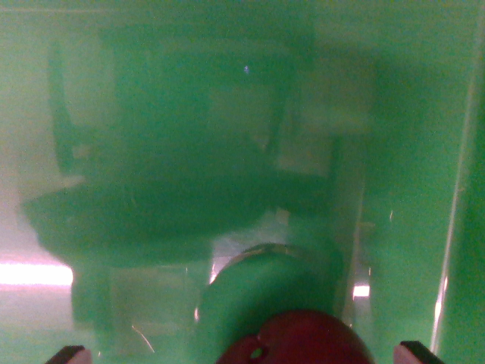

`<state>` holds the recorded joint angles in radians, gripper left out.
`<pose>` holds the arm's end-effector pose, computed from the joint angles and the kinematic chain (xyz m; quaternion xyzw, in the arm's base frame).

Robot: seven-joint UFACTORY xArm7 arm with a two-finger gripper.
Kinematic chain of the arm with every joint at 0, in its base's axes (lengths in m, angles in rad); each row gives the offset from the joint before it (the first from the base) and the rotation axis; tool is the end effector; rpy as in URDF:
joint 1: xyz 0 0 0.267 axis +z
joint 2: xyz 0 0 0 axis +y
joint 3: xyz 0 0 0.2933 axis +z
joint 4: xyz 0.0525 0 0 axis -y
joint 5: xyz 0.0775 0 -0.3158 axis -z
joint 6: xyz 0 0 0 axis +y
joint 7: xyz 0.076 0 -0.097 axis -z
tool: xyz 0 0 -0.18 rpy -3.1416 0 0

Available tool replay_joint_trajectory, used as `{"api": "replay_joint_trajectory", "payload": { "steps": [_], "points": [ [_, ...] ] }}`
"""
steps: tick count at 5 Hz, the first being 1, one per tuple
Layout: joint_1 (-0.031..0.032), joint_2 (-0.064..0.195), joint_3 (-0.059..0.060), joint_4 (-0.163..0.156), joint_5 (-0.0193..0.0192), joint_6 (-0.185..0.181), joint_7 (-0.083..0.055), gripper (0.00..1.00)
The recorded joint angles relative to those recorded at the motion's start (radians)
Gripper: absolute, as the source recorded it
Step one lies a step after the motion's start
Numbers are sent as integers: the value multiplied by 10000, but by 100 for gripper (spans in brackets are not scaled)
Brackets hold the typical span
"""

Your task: Pick fruit

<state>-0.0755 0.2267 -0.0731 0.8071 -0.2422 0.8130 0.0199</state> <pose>0.3592 -0.0930 0.0356 0.9895 0.0094 -0.1209 0.0781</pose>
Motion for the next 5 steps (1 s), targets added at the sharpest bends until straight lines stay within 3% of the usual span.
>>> {"api": "replay_joint_trajectory", "payload": {
  "steps": [1,5],
  "points": [
    [-8,26,-9,-103,-45,-127,-7,0],
    [-13,40,-13,-160,-70,-197,-10,0]
  ]
}}
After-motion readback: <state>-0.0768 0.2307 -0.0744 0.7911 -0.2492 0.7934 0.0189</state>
